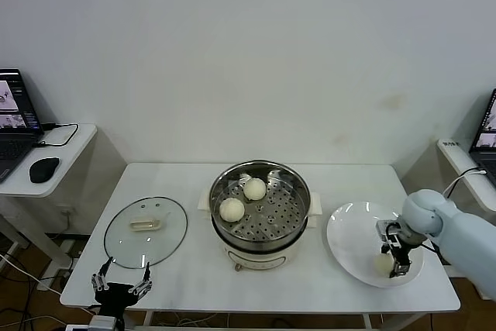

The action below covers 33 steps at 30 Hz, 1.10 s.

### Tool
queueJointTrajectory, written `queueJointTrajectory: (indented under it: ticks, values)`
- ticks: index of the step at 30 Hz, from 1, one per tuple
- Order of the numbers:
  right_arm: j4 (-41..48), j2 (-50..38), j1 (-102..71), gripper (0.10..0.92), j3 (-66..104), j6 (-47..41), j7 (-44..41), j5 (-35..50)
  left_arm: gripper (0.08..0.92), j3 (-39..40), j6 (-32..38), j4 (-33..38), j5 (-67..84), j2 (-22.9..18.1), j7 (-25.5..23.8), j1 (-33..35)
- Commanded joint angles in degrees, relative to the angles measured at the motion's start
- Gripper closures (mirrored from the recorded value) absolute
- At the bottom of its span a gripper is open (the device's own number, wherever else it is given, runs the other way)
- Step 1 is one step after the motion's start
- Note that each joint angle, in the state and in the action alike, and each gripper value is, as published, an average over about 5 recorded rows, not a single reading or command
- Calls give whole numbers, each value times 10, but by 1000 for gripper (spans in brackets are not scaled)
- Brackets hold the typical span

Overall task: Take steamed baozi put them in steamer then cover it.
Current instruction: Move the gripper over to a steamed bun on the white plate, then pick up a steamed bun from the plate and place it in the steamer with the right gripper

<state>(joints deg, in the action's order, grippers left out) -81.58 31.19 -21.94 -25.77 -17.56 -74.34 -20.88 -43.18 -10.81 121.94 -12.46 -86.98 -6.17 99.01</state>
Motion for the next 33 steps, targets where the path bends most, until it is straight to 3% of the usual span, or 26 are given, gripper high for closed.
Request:
queueJointTrajectory:
  ticks: [1, 11, 21, 33]
  values:
    - [-6, -22, 20, 405, 21, 1, -4, 23, 177, 3, -1, -1, -1, -2, 0, -5]
    - [7, 6, 235, 406, -34, 25, -38, 127, 177, 0, 2, -8, -3, -6, 15, -20]
    - [87, 188, 470, 406, -180, 154, -76, 231, 177, -11, 6, 6, -2, -8, 24, -15]
    - [103, 336, 517, 406, -223, 235, -90, 258, 177, -22, 12, 9, -2, -13, 33, -7]
